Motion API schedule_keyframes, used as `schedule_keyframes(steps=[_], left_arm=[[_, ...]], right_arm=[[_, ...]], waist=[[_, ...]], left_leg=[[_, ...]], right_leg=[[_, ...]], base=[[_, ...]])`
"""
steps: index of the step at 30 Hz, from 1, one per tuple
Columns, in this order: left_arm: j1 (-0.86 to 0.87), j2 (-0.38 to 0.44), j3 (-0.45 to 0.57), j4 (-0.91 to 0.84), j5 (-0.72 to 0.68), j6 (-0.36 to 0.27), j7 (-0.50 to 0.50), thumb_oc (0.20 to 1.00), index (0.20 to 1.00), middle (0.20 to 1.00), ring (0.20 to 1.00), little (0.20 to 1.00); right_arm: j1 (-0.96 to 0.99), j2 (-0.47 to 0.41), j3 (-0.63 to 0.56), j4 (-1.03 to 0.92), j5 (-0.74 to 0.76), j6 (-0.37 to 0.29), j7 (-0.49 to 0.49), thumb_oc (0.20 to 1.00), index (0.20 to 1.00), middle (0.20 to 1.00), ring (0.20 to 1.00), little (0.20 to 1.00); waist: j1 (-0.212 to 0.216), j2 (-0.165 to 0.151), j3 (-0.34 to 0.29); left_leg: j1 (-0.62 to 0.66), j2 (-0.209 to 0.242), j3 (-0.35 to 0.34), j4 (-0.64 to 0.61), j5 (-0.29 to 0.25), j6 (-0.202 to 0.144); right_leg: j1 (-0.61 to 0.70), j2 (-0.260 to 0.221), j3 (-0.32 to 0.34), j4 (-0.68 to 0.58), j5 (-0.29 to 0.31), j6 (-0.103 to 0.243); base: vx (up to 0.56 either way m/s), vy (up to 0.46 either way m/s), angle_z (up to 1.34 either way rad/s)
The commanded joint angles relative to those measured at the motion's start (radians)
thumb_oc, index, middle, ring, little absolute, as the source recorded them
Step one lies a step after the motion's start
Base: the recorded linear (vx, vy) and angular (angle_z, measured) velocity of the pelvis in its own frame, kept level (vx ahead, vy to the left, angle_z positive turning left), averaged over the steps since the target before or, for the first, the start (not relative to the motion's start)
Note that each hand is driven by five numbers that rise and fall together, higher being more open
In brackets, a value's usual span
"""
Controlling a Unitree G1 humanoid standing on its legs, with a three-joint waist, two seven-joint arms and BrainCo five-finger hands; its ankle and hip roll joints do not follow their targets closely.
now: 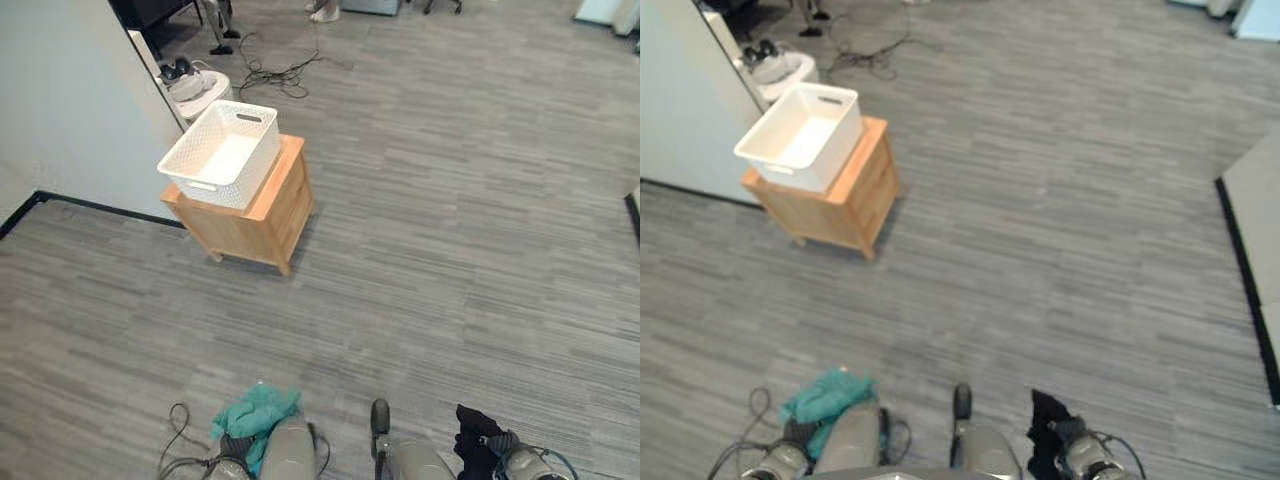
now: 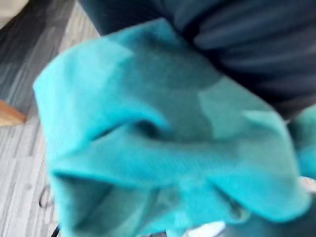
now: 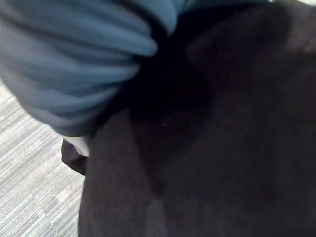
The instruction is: Tidy up the quilt and then pick up the clothes from the bed and put them into the laundry hamper.
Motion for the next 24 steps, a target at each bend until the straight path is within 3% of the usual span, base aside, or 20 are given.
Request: schedule_keyframes(steps=[1,3,4,6,8,9,10,12,13,17,18,20,22,24], left_arm=[[0.026,-0.010,-0.011,-0.023,-0.038,-0.012,0.025,0.200,0.200,0.200,0.200,0.200],[0.037,-0.011,-0.003,-0.012,-0.042,-0.004,0.019,0.200,0.200,0.200,0.200,0.200],[0.044,-0.009,0.001,-0.005,-0.040,0.002,0.017,0.200,0.200,0.200,0.200,0.200],[0.080,-0.002,0.022,0.008,-0.043,0.006,0.005,0.200,0.200,0.200,0.200,0.200],[0.078,0.015,0.026,0.021,-0.024,0.021,-0.002,0.200,0.200,0.200,0.200,0.200],[0.078,0.015,0.026,0.021,-0.024,0.021,-0.002,0.200,0.200,0.200,0.200,0.200],[0.065,0.040,0.021,0.014,0.001,0.028,-0.009,0.200,0.200,0.200,0.200,0.200],[0.042,0.060,0.007,-0.003,0.010,0.025,-0.006,0.200,0.200,0.200,0.200,0.200],[0.022,0.071,-0.010,-0.016,0.014,0.024,-0.006,0.200,0.200,0.200,0.200,0.200],[-0.042,0.092,-0.058,-0.068,0.024,0.006,0.001,0.200,0.200,0.200,0.200,0.200],[-0.058,0.097,-0.064,-0.070,0.026,-0.001,0.006,0.200,0.200,0.200,0.200,0.200],[-0.085,0.098,-0.075,-0.074,0.032,-0.005,0.009,0.200,0.200,0.200,0.200,0.200],[-0.096,0.100,-0.077,-0.065,0.044,-0.004,0.010,0.200,0.200,0.200,0.200,0.200],[-0.079,0.100,-0.064,-0.041,0.051,-0.004,0.010,0.200,0.200,0.200,0.200,0.200]], right_arm=[[0.041,-0.026,-0.020,-0.017,0.014,0.001,-0.015,0.200,0.200,0.200,0.200,0.200],[0.053,-0.017,-0.010,-0.007,0.006,-0.001,-0.016,0.200,0.200,0.200,0.200,0.200],[0.057,-0.015,-0.005,-0.003,0.000,0.003,-0.014,0.200,0.200,0.200,0.200,0.200],[0.075,0.002,-0.003,-0.003,-0.003,-0.003,-0.005,0.200,0.200,0.200,0.200,0.200],[0.082,0.021,-0.007,-0.010,-0.003,-0.007,0.000,0.200,0.200,0.200,0.200,0.200],[0.082,0.021,-0.007,-0.010,-0.003,-0.007,0.000,0.200,0.200,0.200,0.200,0.200],[0.078,0.031,-0.009,-0.033,0.007,-0.013,0.006,0.200,0.200,0.200,0.200,0.200],[0.064,0.036,-0.018,-0.067,0.023,-0.021,0.006,0.200,0.200,0.200,0.200,0.200],[0.057,0.037,-0.025,-0.081,0.031,-0.022,0.002,0.200,0.200,0.200,0.200,0.200],[0.056,0.027,-0.039,-0.091,0.061,-0.022,-0.016,0.200,0.200,0.200,0.200,0.200],[0.052,0.024,-0.045,-0.090,0.070,-0.021,-0.018,0.200,0.200,0.200,0.200,0.200],[0.049,0.020,-0.056,-0.090,0.079,-0.014,-0.023,0.200,0.200,0.200,0.200,0.200],[0.047,0.020,-0.066,-0.076,0.076,-0.004,-0.025,0.200,0.200,0.200,0.200,0.200],[0.056,0.023,-0.067,-0.062,0.065,0.001,-0.023,0.200,0.200,0.200,0.200,0.200]], waist=[[0.017,0.013,-0.032],[0.051,0.024,-0.044],[0.064,0.018,-0.053],[0.078,0.000,-0.074],[0.076,-0.027,-0.077],[0.076,-0.027,-0.077],[0.053,-0.028,-0.059],[0.025,-0.009,-0.040],[0.011,0.003,-0.034],[-0.030,0.022,-0.020],[-0.040,0.020,-0.020],[-0.064,0.020,-0.026],[-0.084,0.032,-0.025],[-0.091,0.034,-0.035]], left_leg=[[0.019,-0.009,0.051,-0.153,-0.078,0.079],[-0.009,-0.007,0.061,-0.363,0.045,0.038],[-0.008,0.000,0.048,-0.391,0.045,0.032],[0.031,-0.006,0.033,-0.412,0.062,0.066],[0.075,-0.028,0.033,-0.415,0.046,0.095],[0.075,-0.029,0.034,-0.415,0.046,0.095],[0.156,-0.020,0.033,-0.446,0.022,0.111],[0.236,0.007,0.025,-0.498,0.016,0.112],[0.260,0.024,0.014,-0.515,0.018,0.106],[0.302,0.055,-0.012,-0.520,0.002,0.061],[0.315,0.060,-0.020,-0.520,-0.014,0.041],[0.340,0.079,-0.035,-0.520,-0.043,0.008],[0.380,0.117,-0.047,-0.520,-0.068,-0.026],[0.438,0.139,-0.055,-0.520,-0.092,-0.047]], right_leg=[[0.142,-0.042,0.048,0.029,-0.194,0.136],[0.236,-0.009,0.006,0.023,-0.252,0.138],[0.261,-0.008,0.001,0.030,-0.270,0.141],[0.294,0.007,0.002,0.074,-0.284,0.146],[0.251,0.016,0.009,0.277,-0.220,0.189],[0.250,0.015,0.009,0.279,-0.222,0.189],[0.152,0.034,0.048,0.524,-0.106,0.241],[0.028,0.047,0.072,0.698,-0.077,0.252],[-0.024,0.047,0.069,0.710,-0.092,0.239],[-0.083,-0.017,0.046,0.453,-0.159,0.199],[-0.079,-0.050,0.043,0.295,-0.144,0.201],[-0.105,-0.100,0.060,0.096,-0.080,0.224],[-0.158,-0.130,0.077,0.020,-0.028,0.252],[-0.166,-0.144,0.051,0.001,-0.015,0.264]], base=[[0.30,-0.016,0.74],[0.64,0.005,0.68],[0.79,0.011,0.23],[0.59,0.013,0.42],[0.42,0.034,0.17],[0.44,0.064,0.23],[0.40,0.040,0.32],[0.46,0.007,0.20],[0.42,-0.042,0.20],[0.38,-0.129,0.54],[0.42,-0.271,0.54],[0.45,-0.337,0.21],[0.47,-0.406,0.30],[0.50,-0.441,0.35]])
